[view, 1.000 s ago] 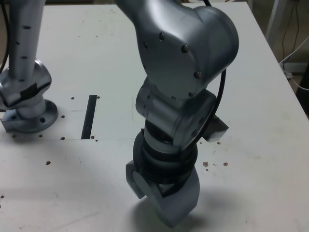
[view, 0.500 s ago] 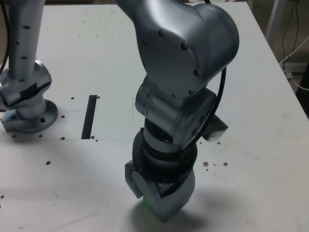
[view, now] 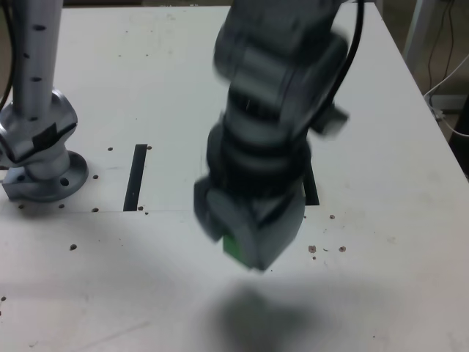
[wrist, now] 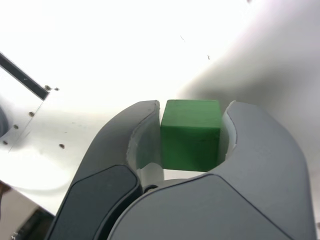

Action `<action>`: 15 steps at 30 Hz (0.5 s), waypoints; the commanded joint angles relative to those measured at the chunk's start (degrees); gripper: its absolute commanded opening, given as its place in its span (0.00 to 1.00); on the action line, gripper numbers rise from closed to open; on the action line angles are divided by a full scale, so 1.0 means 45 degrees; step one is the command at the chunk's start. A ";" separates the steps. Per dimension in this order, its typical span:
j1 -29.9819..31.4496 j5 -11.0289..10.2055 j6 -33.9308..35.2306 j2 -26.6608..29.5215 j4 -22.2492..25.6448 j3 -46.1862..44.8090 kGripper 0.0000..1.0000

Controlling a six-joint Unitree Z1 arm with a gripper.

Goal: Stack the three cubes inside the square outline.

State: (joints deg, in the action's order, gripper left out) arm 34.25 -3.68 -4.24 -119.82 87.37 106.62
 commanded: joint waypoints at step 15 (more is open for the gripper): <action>-0.4819 0.0600 0.0199 0.1067 0.0858 0.0462 0.19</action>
State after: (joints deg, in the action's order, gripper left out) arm 14.34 -1.43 -3.46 -115.47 90.02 108.96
